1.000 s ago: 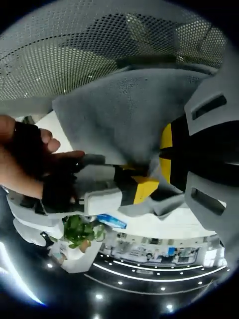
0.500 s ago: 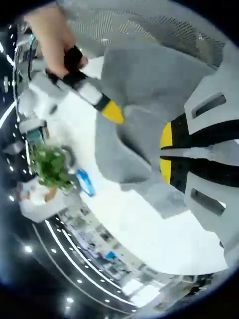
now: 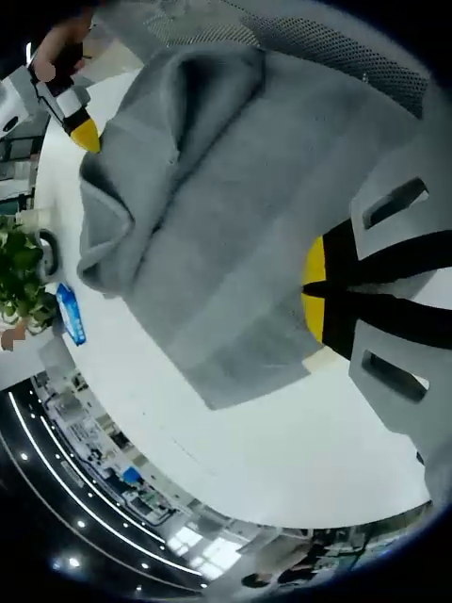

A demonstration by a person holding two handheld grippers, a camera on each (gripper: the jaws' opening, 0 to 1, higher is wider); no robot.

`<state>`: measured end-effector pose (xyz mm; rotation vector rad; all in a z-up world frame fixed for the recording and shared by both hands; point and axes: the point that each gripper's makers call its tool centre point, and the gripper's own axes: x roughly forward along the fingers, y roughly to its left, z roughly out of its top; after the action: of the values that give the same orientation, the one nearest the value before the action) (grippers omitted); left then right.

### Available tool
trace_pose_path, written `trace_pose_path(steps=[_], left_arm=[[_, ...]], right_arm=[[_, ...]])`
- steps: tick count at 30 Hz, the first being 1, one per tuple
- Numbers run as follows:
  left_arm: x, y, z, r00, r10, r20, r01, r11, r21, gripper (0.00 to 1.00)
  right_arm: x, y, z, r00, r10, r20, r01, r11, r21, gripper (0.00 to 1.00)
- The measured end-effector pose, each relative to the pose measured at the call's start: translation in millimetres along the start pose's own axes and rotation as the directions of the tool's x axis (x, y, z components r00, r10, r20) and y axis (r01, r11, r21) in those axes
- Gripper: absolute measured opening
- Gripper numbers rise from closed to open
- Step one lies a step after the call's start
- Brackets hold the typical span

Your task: Open the folded towel by lifting each exposed corner and separating the folded layers until the towel lies flat within the target outline without major curled edges

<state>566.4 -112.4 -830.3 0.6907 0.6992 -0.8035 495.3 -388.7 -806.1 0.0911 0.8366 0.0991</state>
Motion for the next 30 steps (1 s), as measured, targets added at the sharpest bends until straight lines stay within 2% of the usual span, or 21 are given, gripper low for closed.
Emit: trace_pose_path(steps=[6, 10, 14, 15, 18, 20, 26, 29, 30], left_arm=[[-2, 14.3, -10.1, 1.0, 0.021, -0.022, -0.021, 1.0, 0.0, 0.0], [-8, 32.6, -25.8, 0.997, 0.065, -0.041, -0.065, 0.998, 0.012, 0.0], [-16, 49.5, -44.5, 0.995, 0.078, -0.053, -0.082, 0.995, -0.063, 0.0], [-18, 52.2, -48.2, 0.995, 0.085, -0.06, -0.089, 0.994, -0.057, 0.0], [-19, 54.3, -51.6, 0.994, 0.087, -0.063, -0.091, 0.994, -0.056, 0.0], [-19, 51.9, -49.8, 0.994, 0.09, -0.062, -0.091, 0.996, -0.019, 0.0], [-18, 52.2, -50.0, 0.994, 0.098, -0.059, -0.098, 0.995, -0.006, 0.0], [-19, 56.7, -54.4, 0.989, 0.125, -0.085, -0.119, 0.991, 0.064, 0.0], [-20, 57.0, -54.7, 0.988, 0.125, -0.087, -0.12, 0.991, 0.066, 0.0]], right_arm=[[-3, -26, -9.2, 0.999, -0.035, -0.02, 0.036, 0.999, 0.037, 0.0], [0, -30, -11.8, 0.999, -0.036, -0.041, 0.037, 0.999, 0.027, 0.0], [4, -30, -12.4, 0.998, -0.038, -0.055, 0.038, 0.999, -0.006, 0.0], [4, -29, -12.0, 0.998, -0.036, -0.057, 0.036, 0.999, -0.016, 0.0], [4, -30, -11.4, 0.998, -0.037, -0.06, 0.036, 0.999, -0.026, 0.0], [3, -36, -12.1, 0.996, -0.058, -0.066, 0.055, 0.997, -0.047, 0.0], [-4, -56, -14.4, 0.995, -0.078, -0.061, 0.077, 0.997, -0.013, 0.0], [-4, -56, -15.7, 0.994, -0.082, -0.067, 0.08, 0.997, -0.02, 0.0], [-4, -58, -15.7, 0.994, -0.085, -0.066, 0.084, 0.996, -0.016, 0.0]])
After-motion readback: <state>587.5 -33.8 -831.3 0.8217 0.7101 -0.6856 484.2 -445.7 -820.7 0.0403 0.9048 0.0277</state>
